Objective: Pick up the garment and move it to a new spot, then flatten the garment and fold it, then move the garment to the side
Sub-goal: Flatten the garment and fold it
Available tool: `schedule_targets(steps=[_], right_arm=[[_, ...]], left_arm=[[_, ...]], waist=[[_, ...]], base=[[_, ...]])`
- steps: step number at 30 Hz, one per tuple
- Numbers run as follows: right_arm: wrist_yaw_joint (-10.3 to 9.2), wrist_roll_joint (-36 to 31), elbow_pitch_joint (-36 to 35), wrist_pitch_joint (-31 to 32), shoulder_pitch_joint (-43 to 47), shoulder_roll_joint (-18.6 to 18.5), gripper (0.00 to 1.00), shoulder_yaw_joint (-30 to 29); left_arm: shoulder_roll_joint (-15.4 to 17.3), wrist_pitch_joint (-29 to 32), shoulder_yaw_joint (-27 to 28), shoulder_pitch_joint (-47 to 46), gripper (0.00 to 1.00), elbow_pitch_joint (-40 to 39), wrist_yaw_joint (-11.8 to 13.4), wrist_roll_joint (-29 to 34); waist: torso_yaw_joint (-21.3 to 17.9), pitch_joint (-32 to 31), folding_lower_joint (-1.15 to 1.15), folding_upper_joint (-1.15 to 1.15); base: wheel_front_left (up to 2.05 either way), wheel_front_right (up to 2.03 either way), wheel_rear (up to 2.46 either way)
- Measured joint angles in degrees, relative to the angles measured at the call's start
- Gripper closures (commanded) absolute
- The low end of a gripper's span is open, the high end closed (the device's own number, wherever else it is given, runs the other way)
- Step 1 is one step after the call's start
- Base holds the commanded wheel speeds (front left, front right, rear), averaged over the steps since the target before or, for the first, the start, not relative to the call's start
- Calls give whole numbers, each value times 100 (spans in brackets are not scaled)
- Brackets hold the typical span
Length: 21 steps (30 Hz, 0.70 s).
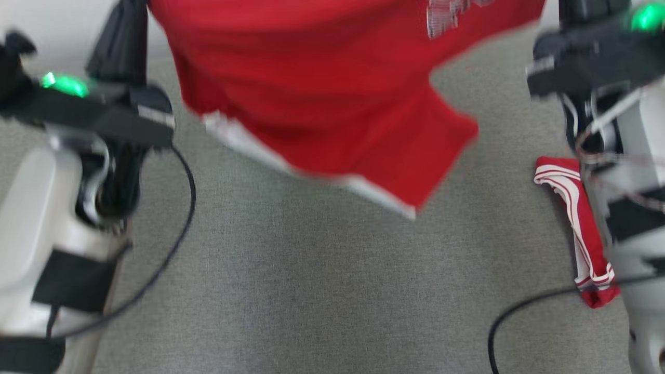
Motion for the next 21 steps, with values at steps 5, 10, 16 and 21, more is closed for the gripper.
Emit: schedule_targets(steps=[5, 10, 16, 21], right_arm=[[0, 85, 743, -109, -896, 215, 100, 141], [0, 231, 932, -132, -1033, 319, 100, 501], [0, 632, 1330, -131, -224, 336, 100, 1357], [0, 1034, 1745, -132, 338, 386, 100, 1595]], left_arm=[[-123, -460, -51, -1026, 100, 1129, -196, 260], [-246, -686, -201, -1282, 100, 1940, -380, 355], [-374, -879, -282, -731, 100, 2798, -543, 178], [-517, -955, -401, -317, 100, 3564, -603, 97]], waist=[[2, 189, 0, 0], [-14, 348, 0, 0], [-16, 498, 1, 0], [-4, 583, 0, 0]], base=[[0, 0, 0], [0, 0, 0], [0, 0, 0], [0, 0, 0]])
